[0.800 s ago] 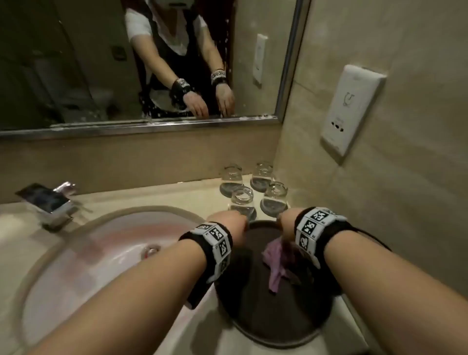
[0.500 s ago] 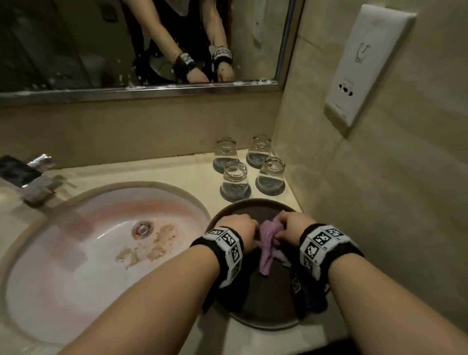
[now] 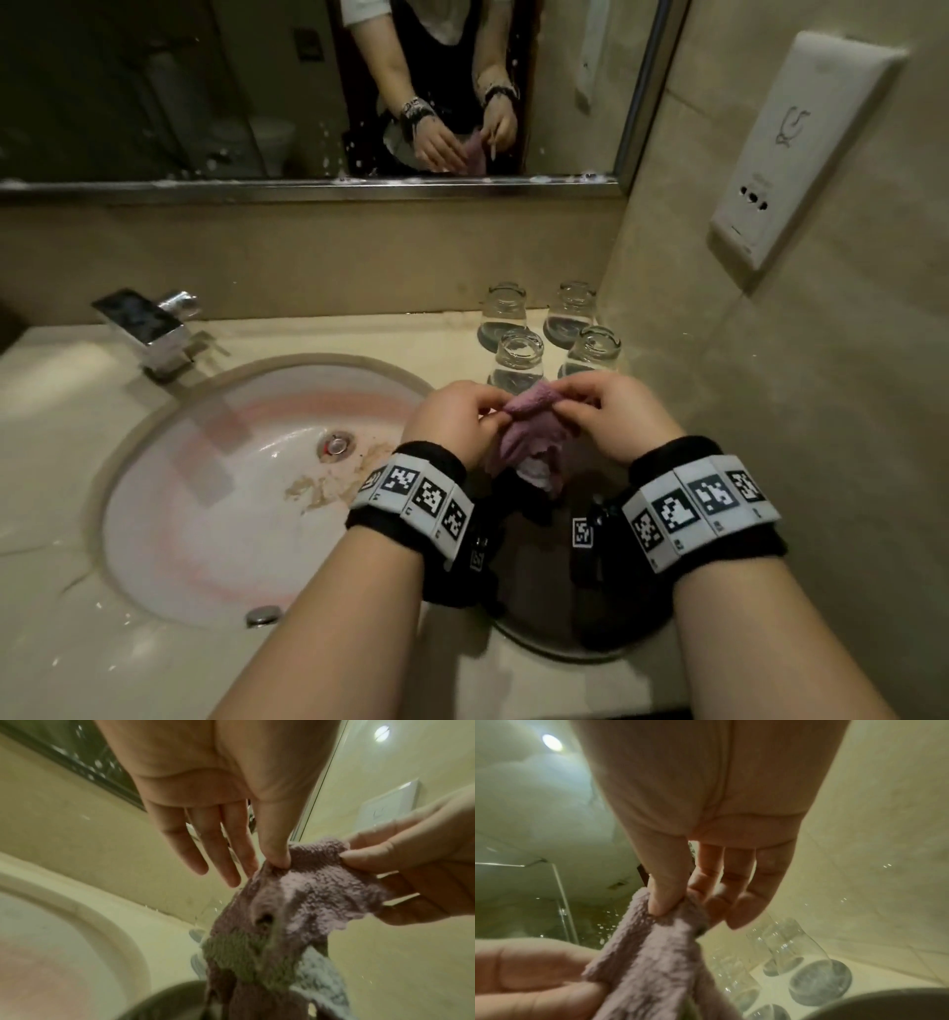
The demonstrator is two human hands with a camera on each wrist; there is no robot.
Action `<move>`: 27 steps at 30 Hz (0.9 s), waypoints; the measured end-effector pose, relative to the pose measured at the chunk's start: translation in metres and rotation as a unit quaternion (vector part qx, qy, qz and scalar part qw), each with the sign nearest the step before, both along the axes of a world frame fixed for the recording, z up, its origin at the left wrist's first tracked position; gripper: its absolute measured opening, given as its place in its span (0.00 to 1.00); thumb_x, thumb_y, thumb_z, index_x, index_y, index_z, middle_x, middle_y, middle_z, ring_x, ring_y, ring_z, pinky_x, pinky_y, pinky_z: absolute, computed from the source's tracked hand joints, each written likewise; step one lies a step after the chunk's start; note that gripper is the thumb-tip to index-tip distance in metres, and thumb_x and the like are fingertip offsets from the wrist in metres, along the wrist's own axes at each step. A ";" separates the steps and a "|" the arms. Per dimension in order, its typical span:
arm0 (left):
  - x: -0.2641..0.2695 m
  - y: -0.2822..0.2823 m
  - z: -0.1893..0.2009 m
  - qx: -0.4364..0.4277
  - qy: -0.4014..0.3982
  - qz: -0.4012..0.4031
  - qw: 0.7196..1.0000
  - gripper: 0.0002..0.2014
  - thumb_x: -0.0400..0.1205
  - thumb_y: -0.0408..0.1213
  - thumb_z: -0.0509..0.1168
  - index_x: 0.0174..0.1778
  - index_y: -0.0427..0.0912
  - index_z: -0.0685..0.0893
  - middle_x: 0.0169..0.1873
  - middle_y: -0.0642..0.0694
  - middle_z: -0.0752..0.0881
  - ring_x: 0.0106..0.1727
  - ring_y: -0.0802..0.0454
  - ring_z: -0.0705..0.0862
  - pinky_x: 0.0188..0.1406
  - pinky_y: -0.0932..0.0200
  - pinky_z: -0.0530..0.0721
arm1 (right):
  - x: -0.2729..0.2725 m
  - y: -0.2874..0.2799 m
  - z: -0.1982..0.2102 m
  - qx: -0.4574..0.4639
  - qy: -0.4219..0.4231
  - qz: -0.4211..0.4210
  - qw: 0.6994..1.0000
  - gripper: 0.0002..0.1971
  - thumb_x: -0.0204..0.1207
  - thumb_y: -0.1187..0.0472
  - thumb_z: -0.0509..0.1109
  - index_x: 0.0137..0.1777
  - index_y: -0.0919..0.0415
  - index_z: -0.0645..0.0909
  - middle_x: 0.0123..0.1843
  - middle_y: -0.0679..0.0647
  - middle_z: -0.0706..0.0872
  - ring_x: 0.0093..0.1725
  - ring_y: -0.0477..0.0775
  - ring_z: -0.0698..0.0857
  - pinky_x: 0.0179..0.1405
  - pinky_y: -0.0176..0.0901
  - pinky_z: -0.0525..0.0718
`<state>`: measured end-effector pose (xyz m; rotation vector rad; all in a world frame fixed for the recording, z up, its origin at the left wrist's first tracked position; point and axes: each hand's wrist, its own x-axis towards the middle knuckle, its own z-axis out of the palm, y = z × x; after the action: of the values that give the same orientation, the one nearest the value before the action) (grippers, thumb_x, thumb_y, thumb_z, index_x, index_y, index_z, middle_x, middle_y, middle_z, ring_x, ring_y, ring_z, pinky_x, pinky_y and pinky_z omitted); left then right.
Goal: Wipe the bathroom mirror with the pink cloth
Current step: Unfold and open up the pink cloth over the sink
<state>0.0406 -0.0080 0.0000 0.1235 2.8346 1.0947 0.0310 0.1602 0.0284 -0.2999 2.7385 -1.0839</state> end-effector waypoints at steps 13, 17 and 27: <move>0.041 -0.080 0.056 0.007 0.115 0.026 0.993 0.07 0.81 0.45 0.64 0.44 0.48 0.73 0.40 0.50 0.82 0.47 0.47 0.83 0.49 0.53 0.80 | 0.029 -0.078 0.052 -0.118 0.060 -0.074 0.988 0.17 0.82 0.50 0.60 0.33 0.54 0.76 0.31 0.50 0.79 0.30 0.46 0.78 0.26 0.34 0.78; 0.050 -0.097 0.059 0.040 0.146 0.023 0.988 0.07 0.80 0.39 0.68 0.46 0.51 0.74 0.45 0.53 0.83 0.48 0.52 0.84 0.54 0.53 0.84 | 0.038 -0.098 0.056 -0.172 0.039 -0.115 0.978 0.17 0.83 0.49 0.58 0.36 0.56 0.78 0.31 0.52 0.80 0.31 0.51 0.79 0.30 0.41 0.79; 0.066 -0.101 0.053 0.175 0.062 -0.081 0.979 0.18 0.70 0.34 0.77 0.50 0.52 0.78 0.44 0.62 0.82 0.50 0.55 0.84 0.57 0.59 0.83 | 0.053 -0.111 0.065 -0.364 -0.058 -0.103 0.924 0.08 0.80 0.61 0.65 0.42 0.55 0.84 0.40 0.53 0.88 0.37 0.48 0.88 0.38 0.40 0.86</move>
<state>0.1071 -0.1085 0.0533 0.4541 2.6433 1.5831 0.0844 0.0492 0.0931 -0.0315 2.1854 -2.0769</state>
